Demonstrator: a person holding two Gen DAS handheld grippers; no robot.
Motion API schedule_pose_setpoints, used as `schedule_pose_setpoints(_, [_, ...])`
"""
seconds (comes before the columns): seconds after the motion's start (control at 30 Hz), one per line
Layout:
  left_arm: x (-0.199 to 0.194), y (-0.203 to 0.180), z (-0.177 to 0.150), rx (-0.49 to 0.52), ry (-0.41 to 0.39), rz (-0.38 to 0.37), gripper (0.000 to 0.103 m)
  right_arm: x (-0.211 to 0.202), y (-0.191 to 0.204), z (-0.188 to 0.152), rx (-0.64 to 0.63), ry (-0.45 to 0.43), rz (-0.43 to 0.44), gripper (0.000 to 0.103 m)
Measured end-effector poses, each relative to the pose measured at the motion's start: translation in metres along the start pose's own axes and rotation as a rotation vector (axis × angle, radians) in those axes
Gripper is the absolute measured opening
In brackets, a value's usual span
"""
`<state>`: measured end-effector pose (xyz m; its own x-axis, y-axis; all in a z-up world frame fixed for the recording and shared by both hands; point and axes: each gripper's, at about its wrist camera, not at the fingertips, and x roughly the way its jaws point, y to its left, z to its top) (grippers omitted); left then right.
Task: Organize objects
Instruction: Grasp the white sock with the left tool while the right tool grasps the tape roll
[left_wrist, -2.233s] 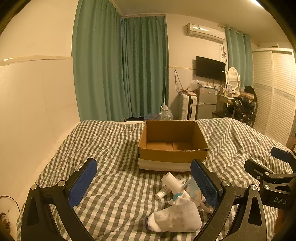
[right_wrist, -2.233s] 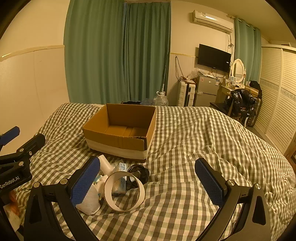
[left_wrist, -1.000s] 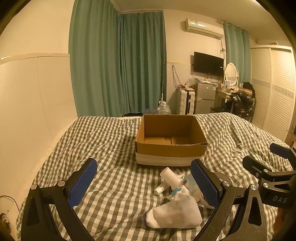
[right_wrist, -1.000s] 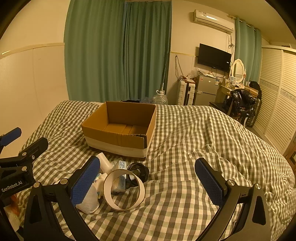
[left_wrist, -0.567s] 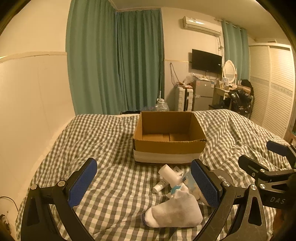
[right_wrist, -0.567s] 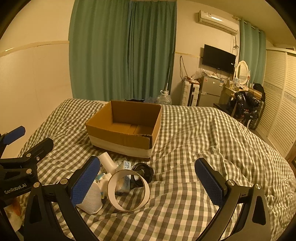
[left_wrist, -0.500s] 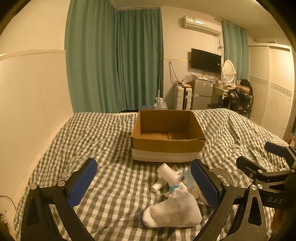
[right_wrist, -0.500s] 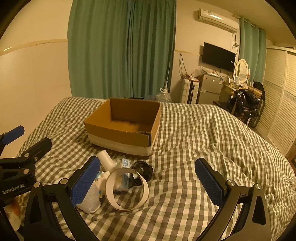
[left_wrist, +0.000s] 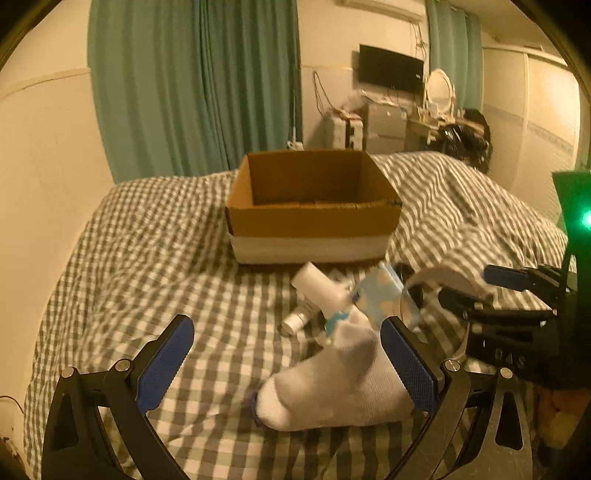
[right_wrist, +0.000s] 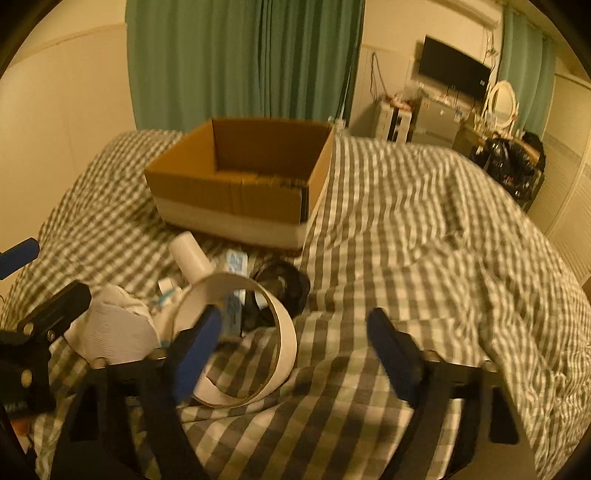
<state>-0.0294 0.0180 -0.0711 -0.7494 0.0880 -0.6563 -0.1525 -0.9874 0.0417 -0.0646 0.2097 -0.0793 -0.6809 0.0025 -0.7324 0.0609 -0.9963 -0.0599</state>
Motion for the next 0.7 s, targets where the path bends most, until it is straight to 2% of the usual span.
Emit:
schedule_pose_setpoints(0.03, [0.003, -0.001, -0.001, 0.003, 0.013, -0.006, 0.103, 0.005, -0.001, -0.001, 0.007, 0.018, 0.015, 0.054])
schedule_pose_setpoints(0.07, [0.008, -0.002, -0.004, 0.006, 0.032, -0.018, 0.103, 0.007, -0.003, -0.001, 0.012, 0.029, 0.027, 0.046])
schedule_pose_setpoints(0.1, [0.011, -0.002, -0.005, 0.006, 0.04, -0.025, 0.103, 0.012, -0.005, -0.002, 0.022, 0.044, 0.042, 0.032])
schedule_pose_setpoints(0.13, [0.013, -0.003, -0.006, 0.005, 0.048, -0.036, 0.103, 0.015, -0.006, -0.003, 0.03, 0.049, 0.05, 0.024])
schedule_pose_setpoints(0.23, [0.019, -0.004, -0.008, 0.009, 0.074, -0.073, 0.103, 0.02, -0.01, -0.005, 0.052, 0.063, 0.071, 0.016])
schedule_pose_setpoints(0.37, [0.029, -0.009, -0.016, 0.025, 0.126, -0.137, 0.103, 0.017, -0.011, -0.006, 0.054, 0.057, 0.075, 0.011])
schedule_pose_setpoints(0.6, [0.036, -0.015, -0.023, 0.027, 0.169, -0.214, 0.102, 0.011, -0.011, -0.006, 0.056, 0.04, 0.07, 0.011])
schedule_pose_setpoints(0.63, [0.034, -0.015, -0.024, 0.028, 0.156, -0.217, 0.094, 0.009, -0.011, -0.007, 0.055, 0.035, 0.07, 0.011])
schedule_pose_setpoints(0.67, [0.03, -0.016, -0.023, 0.027, 0.146, -0.23, 0.08, 0.008, -0.011, -0.006, 0.054, 0.032, 0.072, 0.011])
schedule_pose_setpoints(0.7, [0.028, -0.016, -0.022, 0.03, 0.138, -0.237, 0.078, 0.007, -0.01, -0.006, 0.053, 0.03, 0.072, 0.011])
